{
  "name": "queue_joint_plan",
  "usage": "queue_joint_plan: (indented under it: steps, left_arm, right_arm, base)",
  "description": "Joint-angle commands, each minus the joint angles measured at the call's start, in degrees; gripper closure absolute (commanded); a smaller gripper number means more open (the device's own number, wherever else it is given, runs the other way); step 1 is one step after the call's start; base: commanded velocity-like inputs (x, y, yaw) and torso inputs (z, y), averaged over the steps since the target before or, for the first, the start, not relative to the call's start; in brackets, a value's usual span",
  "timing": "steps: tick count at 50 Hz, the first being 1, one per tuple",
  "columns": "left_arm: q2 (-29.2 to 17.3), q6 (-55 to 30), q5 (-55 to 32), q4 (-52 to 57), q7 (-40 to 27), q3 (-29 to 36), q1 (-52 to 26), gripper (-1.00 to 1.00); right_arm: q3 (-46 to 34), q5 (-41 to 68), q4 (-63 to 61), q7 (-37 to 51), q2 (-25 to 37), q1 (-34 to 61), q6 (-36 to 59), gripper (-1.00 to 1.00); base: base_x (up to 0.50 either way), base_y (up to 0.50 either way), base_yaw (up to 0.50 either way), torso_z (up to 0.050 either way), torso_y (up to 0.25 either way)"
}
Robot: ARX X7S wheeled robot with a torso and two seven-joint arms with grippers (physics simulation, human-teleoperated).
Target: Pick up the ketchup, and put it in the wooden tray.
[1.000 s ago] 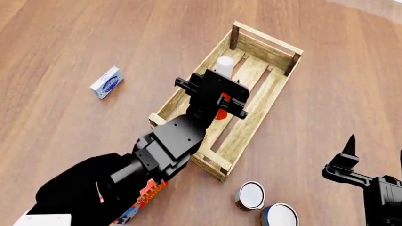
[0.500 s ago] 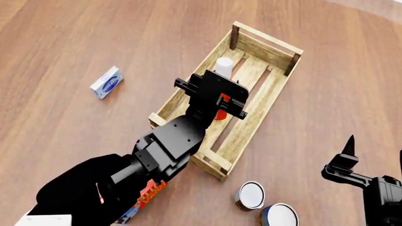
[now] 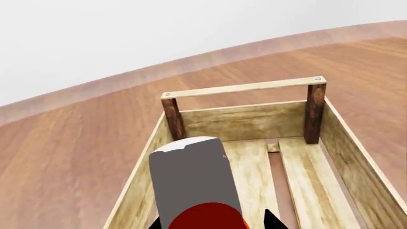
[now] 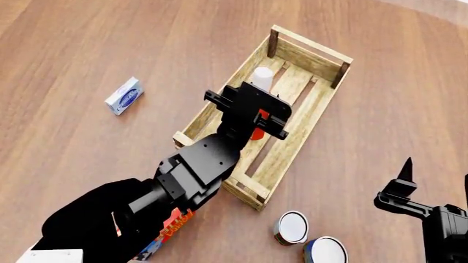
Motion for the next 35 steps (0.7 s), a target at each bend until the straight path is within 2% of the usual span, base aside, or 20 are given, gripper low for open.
queue_joint_plan:
  steps: [1, 13, 14, 35]
  left_arm:
    - [0.0, 0.2, -2.6, -1.2, -0.5, 0.2, 0.0, 1.0]
    - [0.0, 0.5, -3.2, -1.8, -0.7, 0.2, -0.4, 1.0]
    - [0.0, 0.6, -3.3, -1.9, -0.7, 0.2, -0.4, -1.0]
    - [0.0, 1.4, -3.5, -3.3, -0.2, 0.1, -0.5, -1.0]
  right_arm:
    - [-0.1, 0.1, 0.0, 0.1, 0.1, 0.0, 0.0, -1.0]
    - [-0.2, 0.0, 0.1, -0.2, 0.2, -0.1, -0.4, -1.0]
    - [-0.2, 0.0, 0.1, -0.2, 0.2, -0.1, -0.4, -1.0]
    - [-0.6, -0.2, 0.3, -1.1, 0.5, -0.2, -1.3, -1.0]
  base:
    - [0.0, 0.0, 0.0, 0.0, 0.0]
    - [0.0, 0.0, 0.0, 0.0, 0.0]
    - [0.0, 0.0, 0.0, 0.0, 0.0]
    - [0.0, 0.0, 0.0, 0.0, 0.0]
